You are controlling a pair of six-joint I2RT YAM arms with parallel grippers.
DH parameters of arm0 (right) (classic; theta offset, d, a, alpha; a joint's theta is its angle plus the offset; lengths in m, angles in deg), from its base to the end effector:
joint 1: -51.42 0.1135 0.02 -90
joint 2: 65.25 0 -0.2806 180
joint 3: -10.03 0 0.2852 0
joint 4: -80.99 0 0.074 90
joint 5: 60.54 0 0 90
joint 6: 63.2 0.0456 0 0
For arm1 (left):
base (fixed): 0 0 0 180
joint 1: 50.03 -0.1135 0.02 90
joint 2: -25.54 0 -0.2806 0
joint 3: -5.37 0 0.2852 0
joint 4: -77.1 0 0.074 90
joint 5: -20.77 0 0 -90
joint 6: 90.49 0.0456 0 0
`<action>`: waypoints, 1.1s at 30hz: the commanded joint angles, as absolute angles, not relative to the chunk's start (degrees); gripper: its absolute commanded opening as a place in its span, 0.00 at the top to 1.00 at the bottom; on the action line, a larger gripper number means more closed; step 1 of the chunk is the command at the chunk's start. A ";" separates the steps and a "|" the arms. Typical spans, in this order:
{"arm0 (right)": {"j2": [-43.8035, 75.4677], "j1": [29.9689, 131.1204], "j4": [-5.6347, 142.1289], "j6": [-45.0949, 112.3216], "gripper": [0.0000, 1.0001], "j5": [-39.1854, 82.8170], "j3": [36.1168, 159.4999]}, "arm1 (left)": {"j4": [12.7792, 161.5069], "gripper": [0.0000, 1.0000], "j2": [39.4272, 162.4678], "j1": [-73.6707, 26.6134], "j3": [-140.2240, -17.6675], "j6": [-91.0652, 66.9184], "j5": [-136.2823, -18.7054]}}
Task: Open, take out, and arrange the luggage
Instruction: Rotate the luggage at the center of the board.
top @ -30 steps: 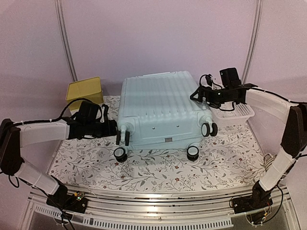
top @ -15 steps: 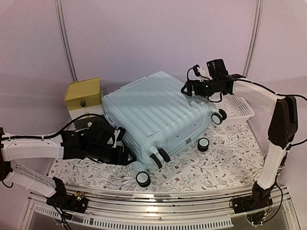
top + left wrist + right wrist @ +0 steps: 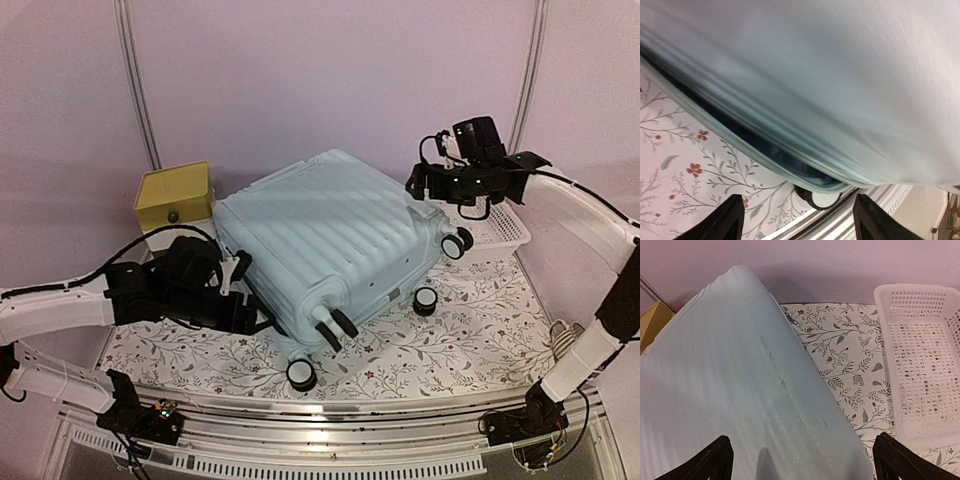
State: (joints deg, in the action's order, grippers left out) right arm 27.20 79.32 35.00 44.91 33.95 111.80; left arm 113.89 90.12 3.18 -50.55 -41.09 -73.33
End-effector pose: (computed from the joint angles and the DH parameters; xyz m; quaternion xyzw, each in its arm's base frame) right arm 0.3633 0.1883 0.3687 -0.0587 0.8912 0.1430 0.4264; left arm 0.1563 -0.2144 0.2388 0.1150 0.9177 -0.2992 0.2346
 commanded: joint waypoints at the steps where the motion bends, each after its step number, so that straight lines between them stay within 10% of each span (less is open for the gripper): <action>1: 18.70 79.45 31.58 50.07 0.01 35.31 107.12 | 117.37 0.23 87.04 -5.21 -51.84 -35.64 -74.28; 10: 5.48 79.50 28.54 61.89 0.01 24.71 98.07 | 115.59 0.22 85.95 -20.51 -52.53 -30.08 -78.67; 33: 4.30 78.41 54.59 73.41 0.08 5.65 76.53 | 105.34 0.23 90.09 -20.06 -49.52 -31.39 -89.82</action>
State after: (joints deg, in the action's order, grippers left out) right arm 0.66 79.21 42.45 71.42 8.64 77.22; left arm 106.96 90.42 -20.14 -50.81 -31.13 -88.87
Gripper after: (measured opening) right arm 0.928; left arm 0.767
